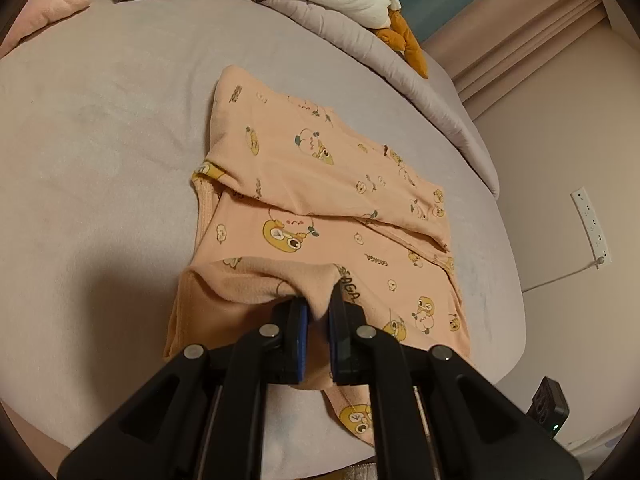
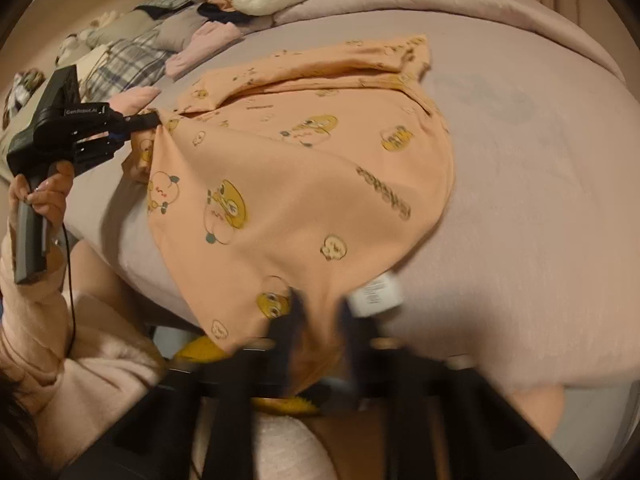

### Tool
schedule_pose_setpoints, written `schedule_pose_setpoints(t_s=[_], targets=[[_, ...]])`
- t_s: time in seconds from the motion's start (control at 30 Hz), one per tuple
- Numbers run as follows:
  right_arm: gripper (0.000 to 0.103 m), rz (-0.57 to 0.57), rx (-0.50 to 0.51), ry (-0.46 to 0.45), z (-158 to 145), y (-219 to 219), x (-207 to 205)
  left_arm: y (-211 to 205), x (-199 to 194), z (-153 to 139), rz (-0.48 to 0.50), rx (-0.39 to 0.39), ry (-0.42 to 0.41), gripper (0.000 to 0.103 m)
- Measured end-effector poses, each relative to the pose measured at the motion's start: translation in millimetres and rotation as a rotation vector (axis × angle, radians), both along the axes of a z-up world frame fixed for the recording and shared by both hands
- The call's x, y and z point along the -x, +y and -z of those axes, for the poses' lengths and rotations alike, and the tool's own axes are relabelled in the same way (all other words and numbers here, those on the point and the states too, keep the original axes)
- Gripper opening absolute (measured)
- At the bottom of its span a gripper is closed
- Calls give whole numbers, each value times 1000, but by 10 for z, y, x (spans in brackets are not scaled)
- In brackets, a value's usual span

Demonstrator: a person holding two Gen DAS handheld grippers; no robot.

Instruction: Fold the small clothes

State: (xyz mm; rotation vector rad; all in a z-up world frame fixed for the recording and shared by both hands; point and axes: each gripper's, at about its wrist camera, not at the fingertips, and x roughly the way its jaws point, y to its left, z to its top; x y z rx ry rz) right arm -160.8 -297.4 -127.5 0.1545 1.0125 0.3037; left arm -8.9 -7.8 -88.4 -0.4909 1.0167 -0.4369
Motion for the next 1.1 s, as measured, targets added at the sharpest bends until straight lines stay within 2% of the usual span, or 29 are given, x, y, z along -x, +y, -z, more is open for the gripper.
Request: schedule_pose_setpoints(t_s=[0.2,0.33,0.43,0.6,0.67,0.7,0.73,0.8,0.9,1.0,1.03,1.07,1.1], targets=[[9,-59,-113,-106,-422,-113,-147,111,-90,-129,-22,5,-30,8],[9,-42,-106,-163,-639,-178,-433,143,-292,-101,-39,-15,-23,9],[9,-2,-81,-138,-583,-215,-729,140,-480,7,-38,-33,8,10],[9,86,-6,-54,-288,-236,-1138,121,-664,222,-40,-82,66,12],[14,106,1,-29,-258,-259,-1179,120,-645,216,-31,-97,62,22],[21,111,0,-18,-253,-270,-1162,122,-609,199,-19,-100,55,35],[33,111,-5,-19,-270,-289,-1132,121,-587,191,-6,-102,55,50],[50,96,-19,-28,-328,-300,-996,116,-510,181,37,-98,58,59],[51,62,-37,-25,-351,-293,-885,100,-401,177,75,-92,70,59],[51,39,-49,16,-293,-254,-781,96,-326,246,91,-81,114,53],[51,37,-48,28,-269,-241,-796,85,-313,253,91,-83,117,36],[51,26,-42,42,-242,-212,-786,59,-306,259,95,-93,116,26],[51,11,-38,51,-213,-179,-773,52,-312,272,101,-102,119,10]])
